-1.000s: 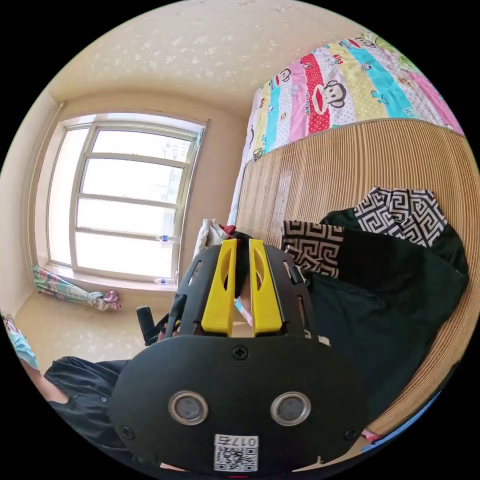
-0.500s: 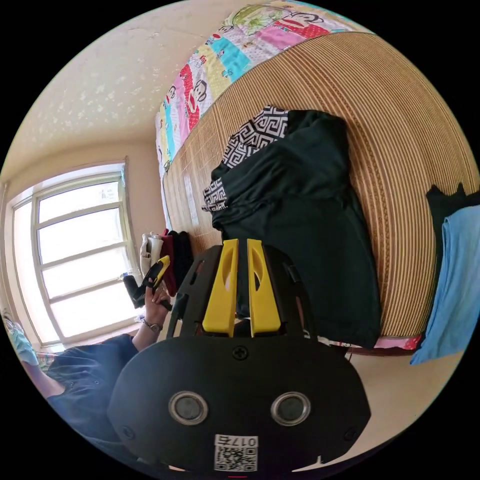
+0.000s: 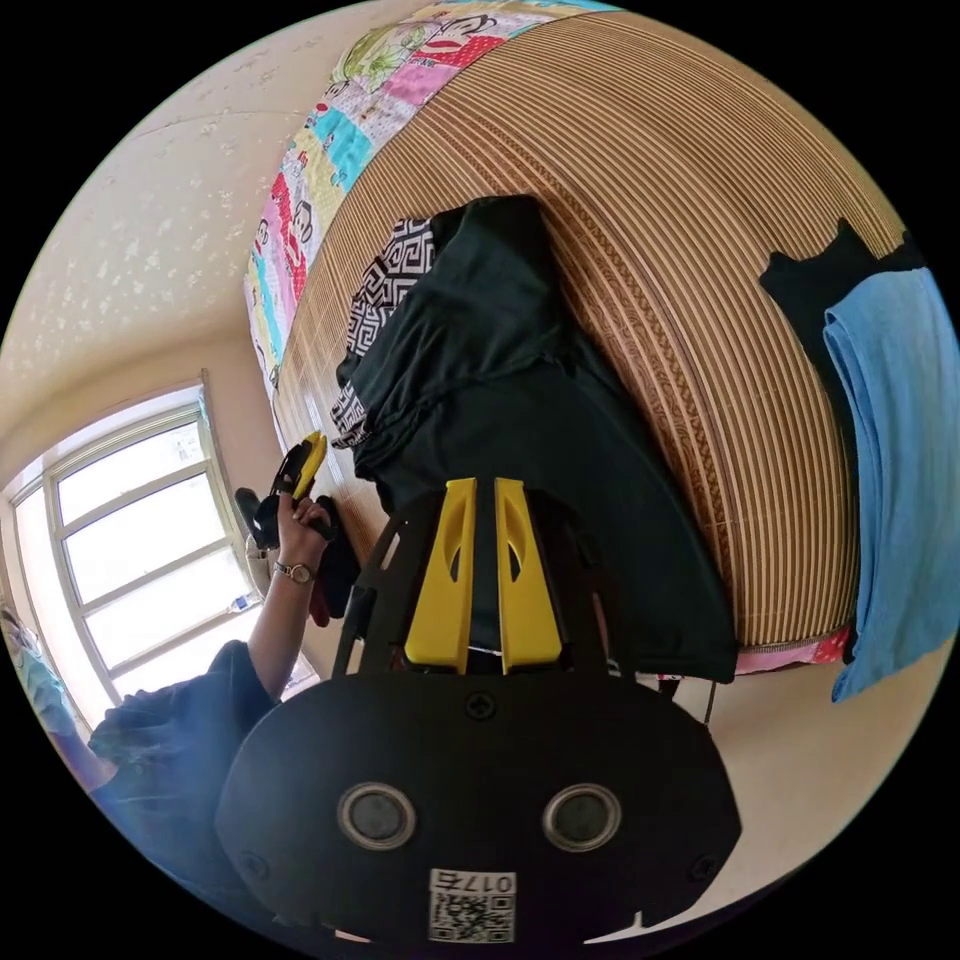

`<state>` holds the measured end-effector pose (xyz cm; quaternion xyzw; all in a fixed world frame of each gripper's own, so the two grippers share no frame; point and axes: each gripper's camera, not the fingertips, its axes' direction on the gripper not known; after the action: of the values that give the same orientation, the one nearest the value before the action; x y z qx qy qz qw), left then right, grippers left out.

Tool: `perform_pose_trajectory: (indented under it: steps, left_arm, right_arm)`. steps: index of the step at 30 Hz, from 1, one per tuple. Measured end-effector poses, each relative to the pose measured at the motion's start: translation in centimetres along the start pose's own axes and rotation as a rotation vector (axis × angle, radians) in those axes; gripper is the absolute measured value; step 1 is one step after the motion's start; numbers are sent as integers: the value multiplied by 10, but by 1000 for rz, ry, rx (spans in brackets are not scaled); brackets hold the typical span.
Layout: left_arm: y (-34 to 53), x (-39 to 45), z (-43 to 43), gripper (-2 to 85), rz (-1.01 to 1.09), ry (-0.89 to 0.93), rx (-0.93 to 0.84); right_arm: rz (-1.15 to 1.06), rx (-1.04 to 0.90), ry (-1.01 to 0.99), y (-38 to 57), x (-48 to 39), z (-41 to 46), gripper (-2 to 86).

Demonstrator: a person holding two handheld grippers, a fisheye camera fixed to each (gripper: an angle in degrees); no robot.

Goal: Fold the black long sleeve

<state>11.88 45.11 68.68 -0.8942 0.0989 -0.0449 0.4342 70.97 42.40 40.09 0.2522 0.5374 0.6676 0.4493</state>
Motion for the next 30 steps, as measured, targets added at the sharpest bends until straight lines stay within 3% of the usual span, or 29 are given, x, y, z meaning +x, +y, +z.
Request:
perform_pose_trajectory:
  steps: [4, 8, 13, 19, 24, 26, 30]
  left_arm:
    - [-15, -19, 39, 29, -40, -32, -147]
    - [-15, -32, 22, -3, 4, 7, -140]
    - [4, -39, -21, -9, 64, 141, -90]
    - [27, -58, -58, -9, 40, 263, -37]
    - [35, -59, -98, -8, -54, 538, -12]
    - [37, -50, -109, -6, -40, 503, -3]
    - [34, -64, -94, 28, -82, 123, -27]
  right_arm:
    - [-15, 52, 24, -27, -9, 20, 56]
    - [-36, 199, 120, -63, -24, 20, 87]
    - [-51, 294, 225, -119, -39, 33, 97]
    - [16, 292, 424, -165, -57, 62, 28]
    - [-83, 379, 430, -160, -79, 51, 26]
    - [-115, 382, 438, -161, -79, 52, 32]
    - [-109, 337, 449, -170, -65, 63, 48]
